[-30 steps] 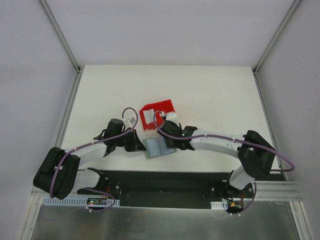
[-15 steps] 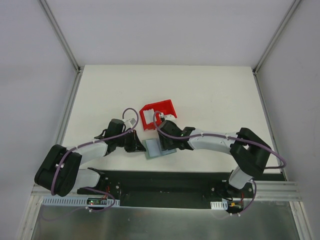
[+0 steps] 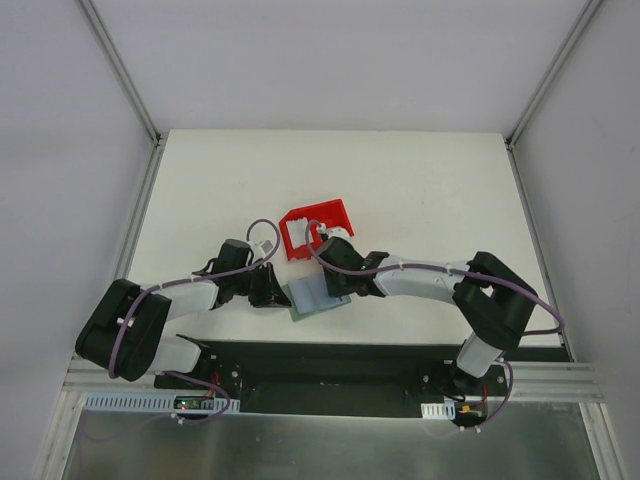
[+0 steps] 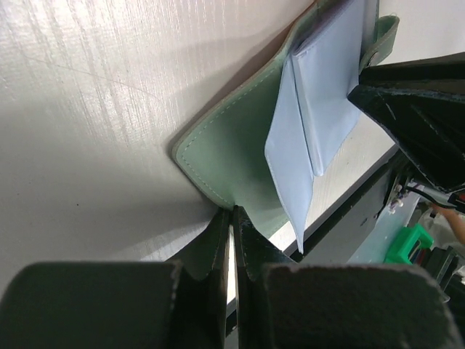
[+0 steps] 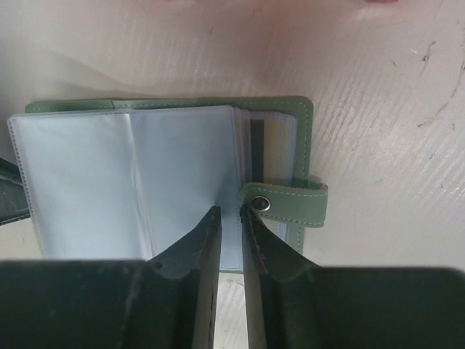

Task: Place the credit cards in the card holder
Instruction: Insert the credit card into the card holder.

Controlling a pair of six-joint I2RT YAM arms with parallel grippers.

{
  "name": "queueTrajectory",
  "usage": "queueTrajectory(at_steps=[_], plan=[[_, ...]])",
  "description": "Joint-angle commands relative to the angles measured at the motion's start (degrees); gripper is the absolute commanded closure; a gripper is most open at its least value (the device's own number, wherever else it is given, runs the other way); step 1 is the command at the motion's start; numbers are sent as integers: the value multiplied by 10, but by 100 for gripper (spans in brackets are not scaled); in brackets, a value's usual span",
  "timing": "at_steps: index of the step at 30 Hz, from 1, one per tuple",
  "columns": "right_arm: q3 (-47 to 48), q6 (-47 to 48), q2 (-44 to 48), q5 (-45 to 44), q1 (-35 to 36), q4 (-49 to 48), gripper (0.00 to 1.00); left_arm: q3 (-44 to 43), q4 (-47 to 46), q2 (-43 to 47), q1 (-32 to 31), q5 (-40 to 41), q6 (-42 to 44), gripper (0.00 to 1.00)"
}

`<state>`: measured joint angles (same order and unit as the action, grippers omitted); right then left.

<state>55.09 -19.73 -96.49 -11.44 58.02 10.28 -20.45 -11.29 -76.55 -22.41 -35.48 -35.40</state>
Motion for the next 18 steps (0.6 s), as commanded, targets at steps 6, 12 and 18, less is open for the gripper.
queueTrajectory(at_steps=[6, 12, 18], plan=[[36, 12, 10, 65, 35, -19, 61, -15, -27, -13, -1, -2, 10, 100], [15, 21, 90, -12, 34, 2, 59, -10, -24, -5, -1, 2, 10, 100], [-1, -6, 58, 16, 20, -4, 59, -13, -22, -7, -1, -1, 12, 100]])
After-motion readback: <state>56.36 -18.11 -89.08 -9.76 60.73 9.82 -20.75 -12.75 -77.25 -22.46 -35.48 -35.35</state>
